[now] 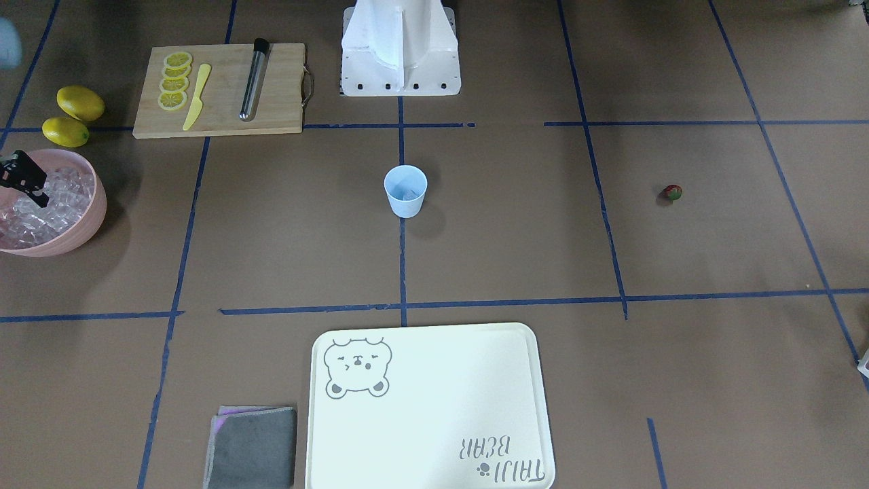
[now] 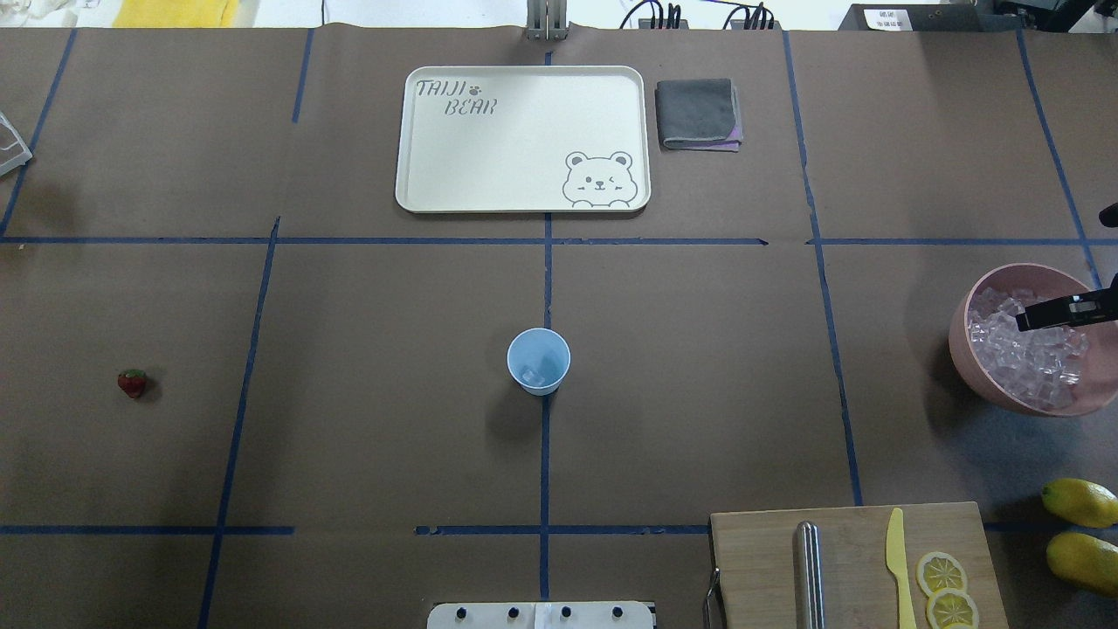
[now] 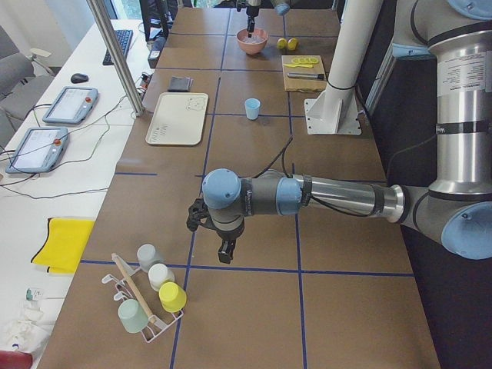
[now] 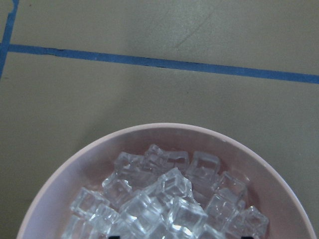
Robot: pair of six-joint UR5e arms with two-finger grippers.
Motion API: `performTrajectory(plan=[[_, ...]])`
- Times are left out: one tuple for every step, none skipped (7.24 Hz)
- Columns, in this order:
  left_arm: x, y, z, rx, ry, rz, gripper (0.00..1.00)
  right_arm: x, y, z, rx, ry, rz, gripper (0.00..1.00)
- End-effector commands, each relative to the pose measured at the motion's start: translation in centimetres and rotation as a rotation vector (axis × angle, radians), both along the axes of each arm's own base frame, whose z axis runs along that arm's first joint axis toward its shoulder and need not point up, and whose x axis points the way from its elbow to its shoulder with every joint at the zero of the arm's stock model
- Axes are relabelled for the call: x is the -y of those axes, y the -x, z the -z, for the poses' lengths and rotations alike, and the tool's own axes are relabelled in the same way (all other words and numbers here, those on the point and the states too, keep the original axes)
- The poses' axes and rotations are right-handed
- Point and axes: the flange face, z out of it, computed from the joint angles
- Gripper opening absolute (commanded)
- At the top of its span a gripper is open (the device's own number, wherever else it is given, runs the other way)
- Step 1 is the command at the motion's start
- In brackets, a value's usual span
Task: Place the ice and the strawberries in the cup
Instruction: 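Lower the right gripper into the bowl and grasp another ice cube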
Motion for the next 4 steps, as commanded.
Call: performTrajectory(plan=[[0.01, 0.00, 0.02, 0.000, 0.000, 0.000, 1.00, -0.72, 0.26, -0.61, -0.009, 0.007, 0.018, 0.83], [0.02, 0.00, 0.09, 0.000, -0.001, 0.000, 1.00, -0.98, 0.07, -0.95, -0.015, 0.010, 0.019, 0.82], [0.04, 0.00, 0.20, 0.000, -0.006, 0.000, 1.00, -1.13, -0.09, -1.37, -0.031, 0.010, 0.013, 0.81], [0.05, 0.00, 0.29, 0.000, -0.010, -0.001, 1.00, -1.12, -0.06, -1.39, -0.034, 0.008, 0.011, 0.79]])
